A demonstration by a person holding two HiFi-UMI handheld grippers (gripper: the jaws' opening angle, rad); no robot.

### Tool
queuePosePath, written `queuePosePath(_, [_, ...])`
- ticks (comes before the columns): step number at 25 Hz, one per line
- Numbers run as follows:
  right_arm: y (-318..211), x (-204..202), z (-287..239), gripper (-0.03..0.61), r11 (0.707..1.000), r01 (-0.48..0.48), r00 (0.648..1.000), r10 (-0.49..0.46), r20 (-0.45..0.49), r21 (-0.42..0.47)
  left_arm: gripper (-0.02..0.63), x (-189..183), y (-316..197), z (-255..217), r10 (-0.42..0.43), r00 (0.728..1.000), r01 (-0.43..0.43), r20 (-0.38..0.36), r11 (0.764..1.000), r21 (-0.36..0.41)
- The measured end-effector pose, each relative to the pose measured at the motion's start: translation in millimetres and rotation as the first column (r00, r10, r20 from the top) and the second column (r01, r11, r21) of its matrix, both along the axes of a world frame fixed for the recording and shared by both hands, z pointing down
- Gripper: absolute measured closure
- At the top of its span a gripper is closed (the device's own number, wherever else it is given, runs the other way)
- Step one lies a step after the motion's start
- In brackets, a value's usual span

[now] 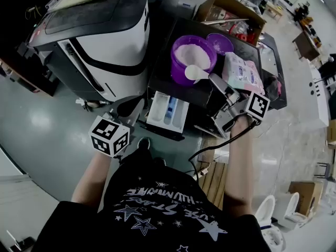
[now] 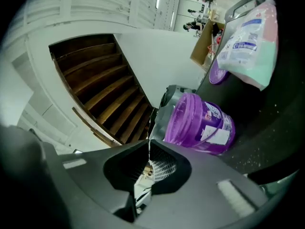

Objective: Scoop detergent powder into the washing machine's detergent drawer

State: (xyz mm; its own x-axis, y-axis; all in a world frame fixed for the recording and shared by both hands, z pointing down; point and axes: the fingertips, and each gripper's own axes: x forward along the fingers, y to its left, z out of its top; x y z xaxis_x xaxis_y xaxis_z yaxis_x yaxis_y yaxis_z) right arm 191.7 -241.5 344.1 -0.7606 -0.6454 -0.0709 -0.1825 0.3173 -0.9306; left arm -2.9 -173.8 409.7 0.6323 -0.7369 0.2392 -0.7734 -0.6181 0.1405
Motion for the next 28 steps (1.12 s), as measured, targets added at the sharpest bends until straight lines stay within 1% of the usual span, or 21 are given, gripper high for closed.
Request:
queuePosePath(2, [16, -7, 6, 0.543, 1.0, 0.031, 0.999, -0.031, 0.009, 0.0, 0.612, -1, 13, 6, -0.016, 1.0, 0.017, 0.01, 1.0, -0.012])
queuePosePath(4, [30, -15, 17, 0.543, 0.998, 0.062, 0.998, -0.062, -0.003, -0.003, 0.612, -1, 25, 14, -0.031, 0.999, 0.031, 0.02, 0.999, -0.026])
queuePosePath(11, [65, -44, 70, 0.543, 0.989, 0.143, 0.982, -0.146, -0.117, -0.032, 0.612, -10, 53, 43, -0.066, 0.996, 0.072, 0.062, 0.993, -0.092])
queuePosePath(14, [73, -58, 90, 0.543, 0.987, 0.154, 0.975, -0.16, -0.152, -0.049, 0.612, -13, 60, 52, -0.061, 0.996, 0.069, 0.069, 0.991, -0.118])
queuePosePath(16, [75, -66, 102, 0.543, 0.988, 0.146, 0.973, -0.154, -0.171, -0.06, 0.612, -15, 62, 58, -0.052, 0.996, 0.061, 0.071, 0.989, -0.132])
queuePosePath(18, [72, -72, 114, 0.543, 0.99, 0.125, 0.968, -0.137, -0.211, -0.07, 0.612, -17, 62, 62, -0.041, 0.997, 0.051, 0.07, 0.989, -0.14])
queuePosePath(20, [68, -75, 127, 0.543, 0.992, 0.1, 0.954, -0.117, -0.276, -0.075, 0.612, -20, 62, 66, -0.03, 0.997, 0.04, 0.068, 0.988, -0.148])
queuePosePath(22, [65, -80, 134, 0.543, 0.995, 0.085, 0.934, -0.1, -0.343, -0.059, 0.612, -24, 64, 69, -0.017, 0.998, 0.028, 0.067, 0.987, -0.157])
queuePosePath(26, [61, -86, 145, 0.543, 0.997, 0.074, 0.866, -0.073, -0.495, -0.016, 0.612, -32, 66, 72, 0.0, 0.998, 0.009, 0.055, 0.985, -0.171])
queuePosePath(28, [62, -88, 152, 0.543, 0.997, 0.082, 0.832, -0.073, -0.55, -0.01, 0.612, -35, 68, 74, 0.006, 0.999, 0.002, 0.049, 0.984, -0.176])
